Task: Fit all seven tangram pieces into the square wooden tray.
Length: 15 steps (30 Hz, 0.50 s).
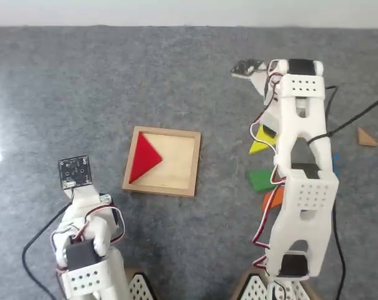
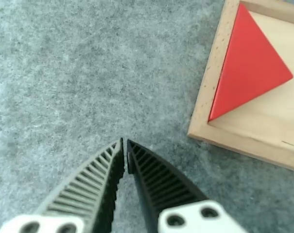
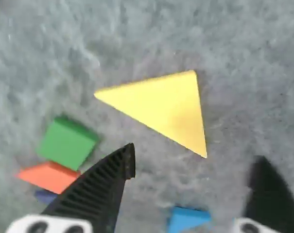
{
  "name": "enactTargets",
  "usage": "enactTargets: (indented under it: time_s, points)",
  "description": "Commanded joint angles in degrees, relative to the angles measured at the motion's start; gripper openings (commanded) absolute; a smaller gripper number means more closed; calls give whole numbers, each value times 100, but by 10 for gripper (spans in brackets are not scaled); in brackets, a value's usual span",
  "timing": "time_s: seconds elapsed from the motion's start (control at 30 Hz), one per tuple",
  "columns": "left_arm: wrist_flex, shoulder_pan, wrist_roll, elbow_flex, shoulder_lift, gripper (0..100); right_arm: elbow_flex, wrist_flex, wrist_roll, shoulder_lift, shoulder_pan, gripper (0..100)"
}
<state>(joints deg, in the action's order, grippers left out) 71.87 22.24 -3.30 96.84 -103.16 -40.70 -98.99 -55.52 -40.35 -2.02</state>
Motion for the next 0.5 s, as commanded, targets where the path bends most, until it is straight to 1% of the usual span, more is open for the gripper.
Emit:
enactTargets:
  time_s: [0.0, 0.17, 0.47]
  points:
    - [44, 26, 35, -40, -97, 13, -26, -75, -686, -154, -13, 424]
    - [44, 26, 35, -40, -97, 13, -35, -57, -941, -673, -259, 421]
    - [44, 26, 35, -40, -97, 13, -44, 426, -1020, -1385, -532, 419]
